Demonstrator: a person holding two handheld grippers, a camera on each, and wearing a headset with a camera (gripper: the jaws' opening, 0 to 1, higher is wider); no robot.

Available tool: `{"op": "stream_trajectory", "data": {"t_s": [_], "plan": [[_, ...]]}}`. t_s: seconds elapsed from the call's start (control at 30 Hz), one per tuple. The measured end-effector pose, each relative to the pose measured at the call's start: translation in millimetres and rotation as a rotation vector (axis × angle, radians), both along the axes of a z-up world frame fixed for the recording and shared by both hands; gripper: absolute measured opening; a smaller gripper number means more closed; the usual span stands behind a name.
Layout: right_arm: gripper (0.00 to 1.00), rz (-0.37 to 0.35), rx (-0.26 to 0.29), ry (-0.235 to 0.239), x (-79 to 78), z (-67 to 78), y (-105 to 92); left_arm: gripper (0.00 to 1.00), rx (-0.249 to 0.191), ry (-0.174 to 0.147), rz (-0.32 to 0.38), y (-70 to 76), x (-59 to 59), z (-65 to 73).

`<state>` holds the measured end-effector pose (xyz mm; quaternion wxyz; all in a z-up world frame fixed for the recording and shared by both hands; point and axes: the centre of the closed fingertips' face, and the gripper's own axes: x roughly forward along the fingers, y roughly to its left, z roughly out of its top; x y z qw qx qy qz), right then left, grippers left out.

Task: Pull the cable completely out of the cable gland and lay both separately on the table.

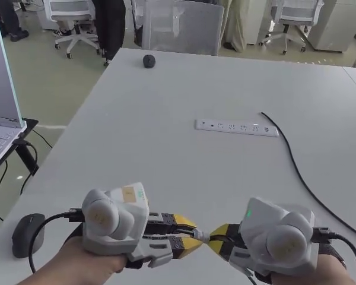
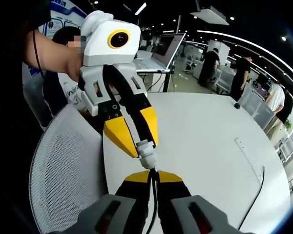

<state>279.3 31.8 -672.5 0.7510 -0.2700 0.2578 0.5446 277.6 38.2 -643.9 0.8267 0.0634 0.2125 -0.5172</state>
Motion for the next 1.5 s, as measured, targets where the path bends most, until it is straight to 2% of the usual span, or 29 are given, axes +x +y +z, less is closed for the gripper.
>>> {"op": "stream_trajectory", "data": {"t_s": [0.47, 0.67, 0.93, 1.23, 1.5], "plan": [[0.0, -0.07, -0.022, 0.065, 6.2, -16.6, -18.8, 0.15, -0.008, -0.003, 0.011, 6.1, 2.5, 4.0], [0.0, -0.114, -0.009, 0.116, 6.2, -24.3, -24.9, 0.15, -0.013, 0.0, 0.018, 7.2, 4.6, 4.2], [0.0, -0.136, 0.005, 0.15, 4.2, -32.8, -29.6, 0.15, -0.01, 0.003, 0.019, 7.6, 6.0, 2.3], [0.0, -0.183, -0.002, 0.161, 5.1, -45.8, -44.8, 0.15, -0.016, -0.007, 0.032, 11.4, 10.7, 6.0], [0.0, -0.222, 0.0, 0.153, 14.2, -40.5, -48.4, 0.15, -0.016, -0.006, 0.03, 12.1, 8.0, 2.4]]}}
